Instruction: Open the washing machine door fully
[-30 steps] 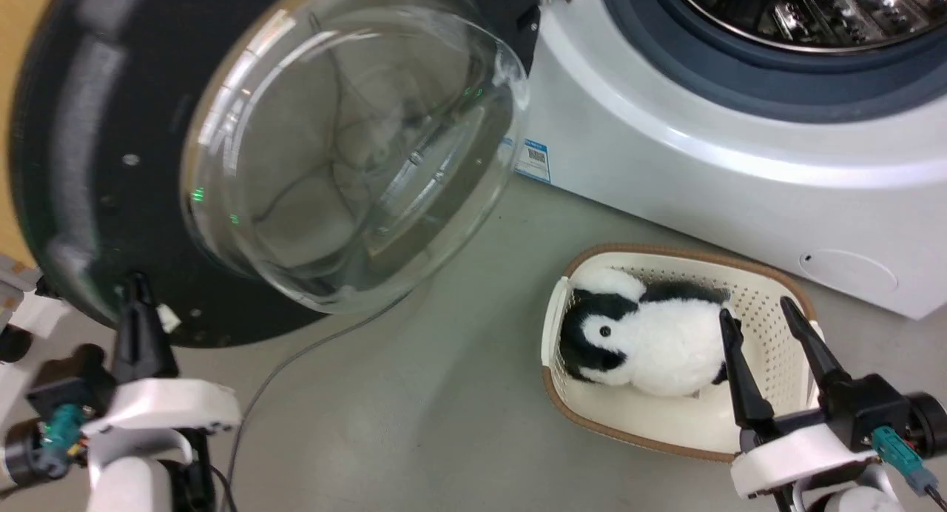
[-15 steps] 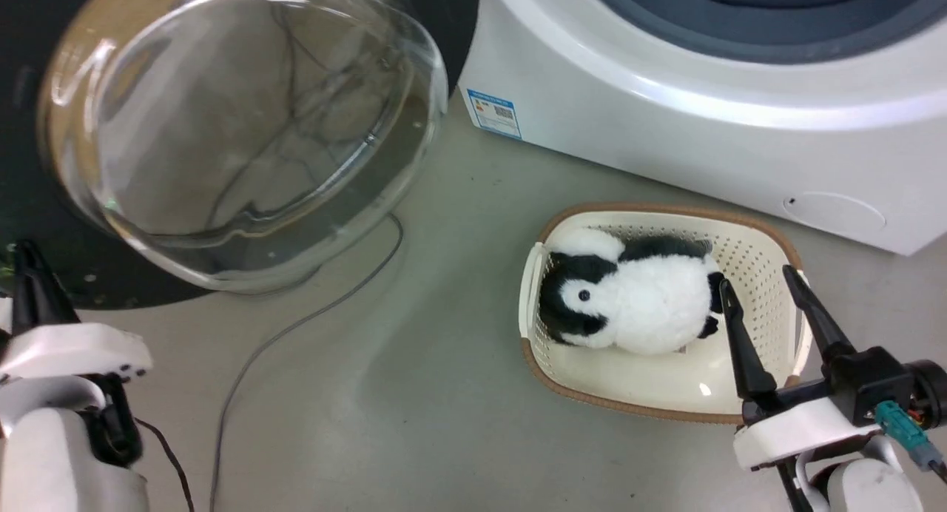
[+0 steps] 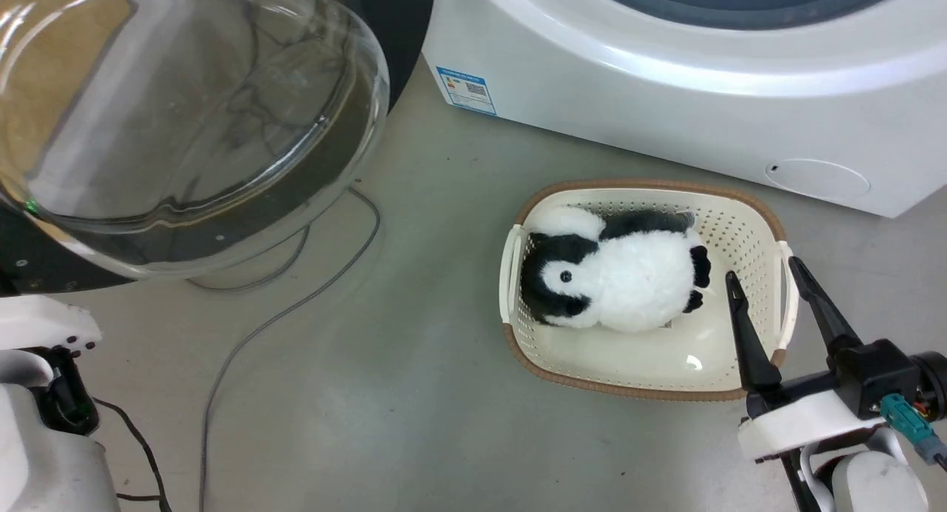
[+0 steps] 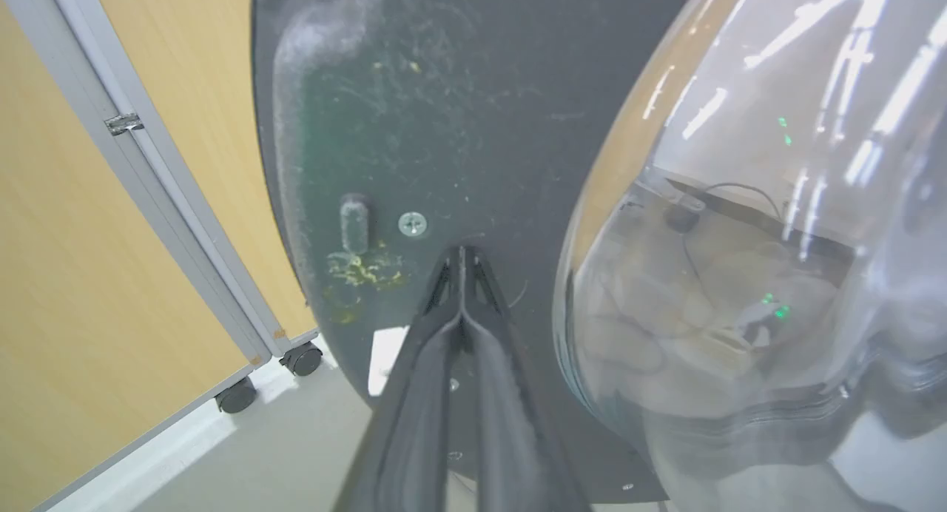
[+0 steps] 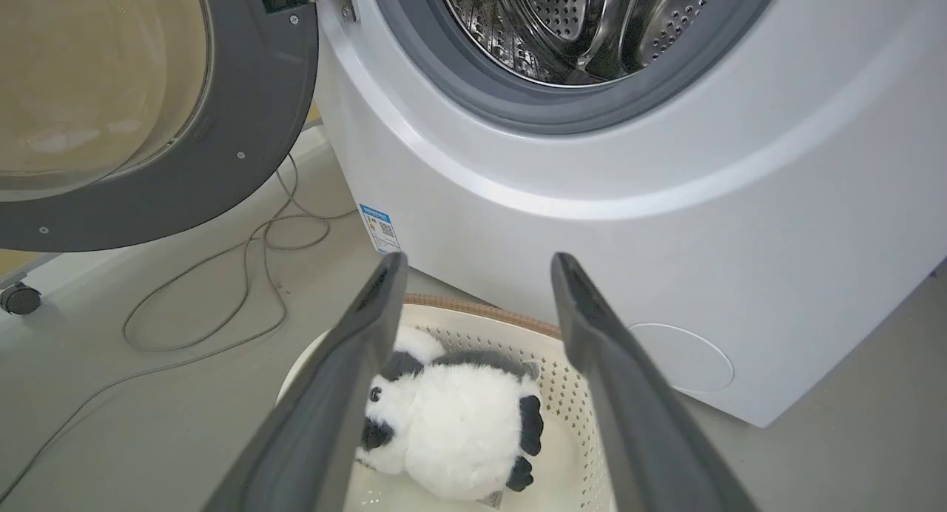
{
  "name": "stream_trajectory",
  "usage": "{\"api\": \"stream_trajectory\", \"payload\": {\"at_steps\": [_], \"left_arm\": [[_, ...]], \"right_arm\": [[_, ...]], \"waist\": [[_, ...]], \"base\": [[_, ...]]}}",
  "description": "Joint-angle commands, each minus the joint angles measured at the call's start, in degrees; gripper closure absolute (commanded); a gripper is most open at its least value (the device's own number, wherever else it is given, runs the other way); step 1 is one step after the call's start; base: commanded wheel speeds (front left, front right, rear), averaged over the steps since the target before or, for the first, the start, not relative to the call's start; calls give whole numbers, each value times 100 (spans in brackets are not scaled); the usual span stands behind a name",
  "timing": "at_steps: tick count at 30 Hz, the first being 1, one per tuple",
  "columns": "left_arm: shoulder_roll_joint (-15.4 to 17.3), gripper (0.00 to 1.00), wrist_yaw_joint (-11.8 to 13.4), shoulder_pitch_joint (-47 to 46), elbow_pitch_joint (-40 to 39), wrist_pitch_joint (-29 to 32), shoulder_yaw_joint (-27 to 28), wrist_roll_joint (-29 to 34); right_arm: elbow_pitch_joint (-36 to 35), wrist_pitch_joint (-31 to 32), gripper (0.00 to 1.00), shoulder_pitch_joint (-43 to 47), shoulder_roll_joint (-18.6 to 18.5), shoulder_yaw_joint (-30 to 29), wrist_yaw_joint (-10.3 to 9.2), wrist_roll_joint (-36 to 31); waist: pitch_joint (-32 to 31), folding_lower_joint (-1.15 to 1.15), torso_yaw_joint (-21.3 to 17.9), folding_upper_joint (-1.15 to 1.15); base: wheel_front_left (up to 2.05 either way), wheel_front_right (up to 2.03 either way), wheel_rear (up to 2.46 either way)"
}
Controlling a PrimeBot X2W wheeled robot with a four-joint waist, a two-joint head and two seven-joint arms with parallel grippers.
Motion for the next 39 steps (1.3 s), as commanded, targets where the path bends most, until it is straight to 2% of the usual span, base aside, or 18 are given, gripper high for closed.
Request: {"api": "stream_trajectory", "payload": {"at_steps": [1,11,15,21,31,39], "left_arm": [[53,100,-18,-101,49,-25,38,50],[23,100,-145,84,-32,-25,79,317],[-70,100,-253,331,-559,-25,114,376],[-381,100,-327,820,-1536,-25,-48,556],[-594,100,-521,1366,-2641,-25,-810,744],[-654,100,-652,1699,-2791,-25,-1449,697]], "right_arm": [[0,-26,0,-133,-37,9,3,-44],[105,-26,0,-89,44,-31,3,58],[103,-26,0,-71,84,-27,3,121],[-24,-26,0,62,108,-69,3,237],[-426,-26,0,427,112,-209,3,586],[-722,-26,0,631,112,-274,3,747]], "waist": [[16,-1,-29,0],[-326,-1,-128,0],[-556,-1,-197,0],[-976,-1,-314,0],[-1644,-1,-521,0],[-1954,-1,-794,0]], "base": [[0,0,0],[0,0,0],[0,0,0],[0,0,0],[0,0,0],[0,0,0]]}}
